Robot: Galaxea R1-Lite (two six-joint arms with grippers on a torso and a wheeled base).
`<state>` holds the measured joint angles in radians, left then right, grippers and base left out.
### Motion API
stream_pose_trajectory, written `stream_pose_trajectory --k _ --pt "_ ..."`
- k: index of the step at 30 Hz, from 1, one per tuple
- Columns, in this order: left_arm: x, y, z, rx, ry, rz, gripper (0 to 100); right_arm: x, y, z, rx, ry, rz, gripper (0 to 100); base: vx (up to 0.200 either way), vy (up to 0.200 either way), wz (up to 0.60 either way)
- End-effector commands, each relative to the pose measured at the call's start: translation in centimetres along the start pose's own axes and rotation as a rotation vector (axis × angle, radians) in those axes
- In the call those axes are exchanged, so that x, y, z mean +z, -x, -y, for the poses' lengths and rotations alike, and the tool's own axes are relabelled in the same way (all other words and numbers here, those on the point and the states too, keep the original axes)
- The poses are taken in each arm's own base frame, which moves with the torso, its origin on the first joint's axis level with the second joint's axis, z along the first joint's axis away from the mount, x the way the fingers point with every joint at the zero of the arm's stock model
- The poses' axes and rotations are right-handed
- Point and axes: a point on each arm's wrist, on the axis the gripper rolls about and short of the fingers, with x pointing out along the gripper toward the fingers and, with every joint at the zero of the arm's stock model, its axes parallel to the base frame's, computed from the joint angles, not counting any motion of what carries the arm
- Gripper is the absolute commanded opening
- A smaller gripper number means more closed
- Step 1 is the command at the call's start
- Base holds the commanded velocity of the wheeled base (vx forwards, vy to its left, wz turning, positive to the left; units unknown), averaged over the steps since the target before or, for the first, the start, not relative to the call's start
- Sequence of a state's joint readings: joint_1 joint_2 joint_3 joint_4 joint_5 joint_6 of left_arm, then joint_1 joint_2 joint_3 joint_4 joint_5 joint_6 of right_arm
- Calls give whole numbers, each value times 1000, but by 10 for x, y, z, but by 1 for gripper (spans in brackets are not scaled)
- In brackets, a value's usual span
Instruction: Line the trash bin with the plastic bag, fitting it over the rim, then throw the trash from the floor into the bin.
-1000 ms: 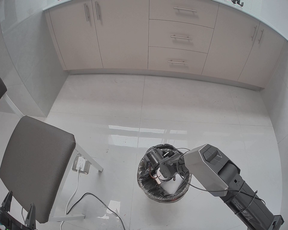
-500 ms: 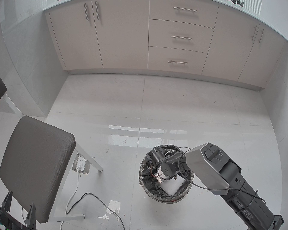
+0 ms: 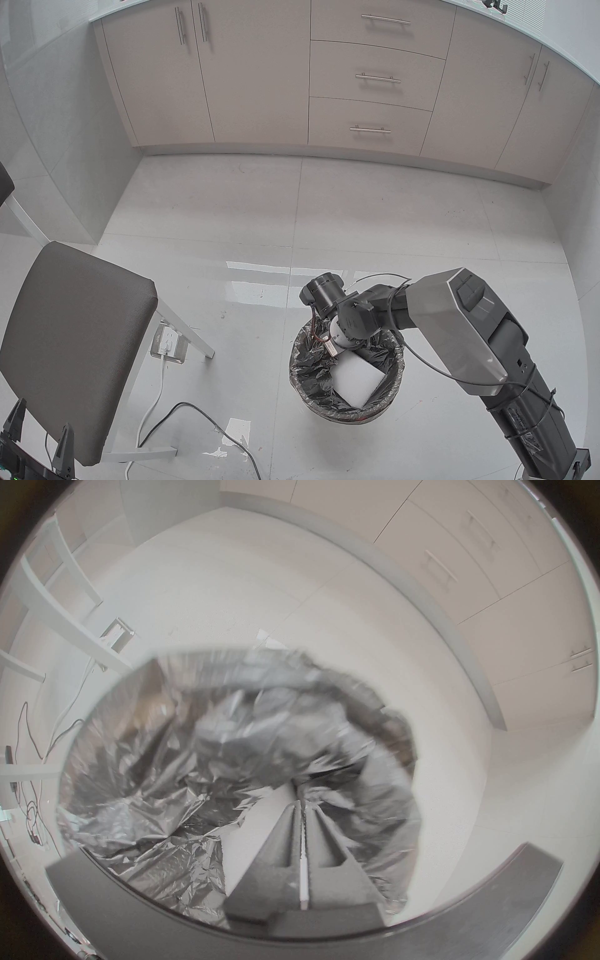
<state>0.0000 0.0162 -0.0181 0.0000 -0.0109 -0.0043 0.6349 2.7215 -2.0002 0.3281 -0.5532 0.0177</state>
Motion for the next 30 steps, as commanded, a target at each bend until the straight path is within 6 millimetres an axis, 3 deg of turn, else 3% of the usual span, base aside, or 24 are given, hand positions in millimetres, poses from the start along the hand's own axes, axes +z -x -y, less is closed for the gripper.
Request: stream_pose_trajectory --k 1,6,8,9,11,12,13,14,23,24,26,27,28,30 --pt "-5 0 0 0 0 -2 100 19 35 14 -2 -21 55 0 0 0 0" --pt "-5 0 0 0 0 -2 100 32 82 40 -1 -46 54 0 0 0 0" --pt "-5 0 0 0 0 -2 100 33 88 44 -6 -53 53 0 0 0 0" --pt "-5 0 0 0 0 -2 100 37 112 57 -19 -69 51 0 0 0 0" --pt "-5 0 0 0 0 -2 100 38 137 67 -30 -76 48 0 0 0 0" --pt "-5 0 0 0 0 -2 100 38 139 69 -32 -76 47 0 0 0 0" --pt "-5 0 0 0 0 -2 100 37 161 80 -50 -89 40 0 0 0 0" --pt "-5 0 0 0 0 -2 100 36 167 84 -55 -93 37 0 0 0 0" --pt "-5 0 0 0 0 -2 100 8 295 139 -231 -83 75 0 0 0 0" --pt "-5 0 0 0 0 -2 100 7 299 142 -235 -81 77 0 0 0 0" --pt "-5 0 0 0 0 -2 100 -7 339 163 -252 -67 125 0 0 0 0" --pt "-5 0 0 0 0 -2 100 -8 341 164 -252 -67 128 0 0 0 0" --pt "-5 0 0 0 0 -2 100 -19 366 182 -254 -70 160 0 0 0 0" --pt "-5 0 0 0 0 -2 100 -34 391 205 -263 -89 190 0 0 0 0"
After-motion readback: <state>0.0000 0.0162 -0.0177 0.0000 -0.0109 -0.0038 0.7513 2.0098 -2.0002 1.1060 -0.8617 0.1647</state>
